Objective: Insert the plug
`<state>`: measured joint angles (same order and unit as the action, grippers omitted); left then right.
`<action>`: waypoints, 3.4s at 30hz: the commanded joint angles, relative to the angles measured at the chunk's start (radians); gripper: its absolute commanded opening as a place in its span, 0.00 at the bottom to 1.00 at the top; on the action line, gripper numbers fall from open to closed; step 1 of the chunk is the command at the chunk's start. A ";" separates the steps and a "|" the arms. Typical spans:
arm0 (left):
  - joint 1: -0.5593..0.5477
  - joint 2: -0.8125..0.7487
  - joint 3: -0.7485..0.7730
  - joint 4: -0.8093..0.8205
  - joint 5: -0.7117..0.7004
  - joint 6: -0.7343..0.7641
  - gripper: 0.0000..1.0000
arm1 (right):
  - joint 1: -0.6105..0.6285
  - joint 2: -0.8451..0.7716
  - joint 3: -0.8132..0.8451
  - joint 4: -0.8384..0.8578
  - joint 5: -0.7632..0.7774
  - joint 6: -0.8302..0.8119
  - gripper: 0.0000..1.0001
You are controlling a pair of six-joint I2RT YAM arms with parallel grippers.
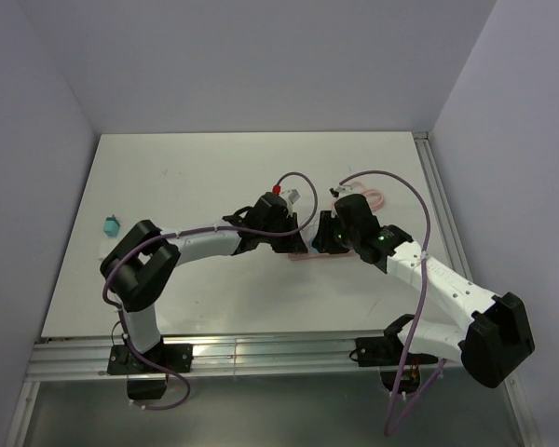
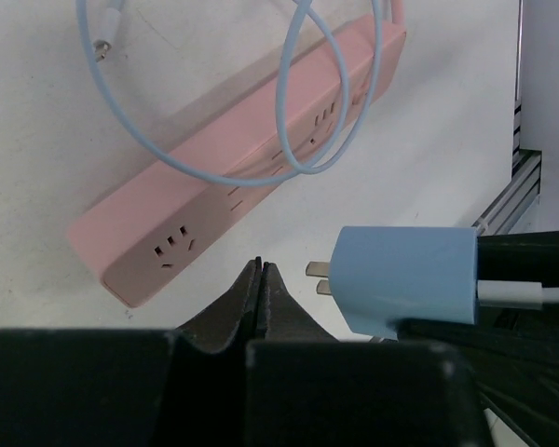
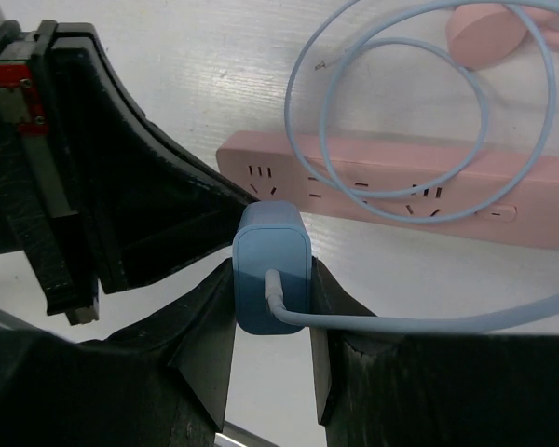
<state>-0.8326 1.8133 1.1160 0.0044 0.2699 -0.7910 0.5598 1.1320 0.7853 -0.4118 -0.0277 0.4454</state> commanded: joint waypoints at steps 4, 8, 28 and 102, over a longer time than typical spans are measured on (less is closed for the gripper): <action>-0.002 0.004 0.027 0.043 0.000 -0.014 0.00 | -0.006 -0.008 0.040 -0.033 0.063 -0.040 0.00; 0.001 0.006 0.022 0.023 -0.037 -0.007 0.00 | -0.001 -0.026 -0.001 0.007 0.129 -0.020 0.00; 0.052 0.122 0.053 0.046 0.005 -0.022 0.00 | 0.032 0.094 -0.041 0.134 0.276 -0.054 0.00; -0.002 -0.508 -0.183 -0.001 -0.449 0.252 0.78 | -0.458 0.672 1.743 0.575 0.364 -0.449 0.00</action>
<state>-0.8341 1.3048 0.8921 0.0051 -0.1783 -0.5621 0.1905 1.8652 2.4950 0.0628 0.3218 -0.0471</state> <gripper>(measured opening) 0.784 0.394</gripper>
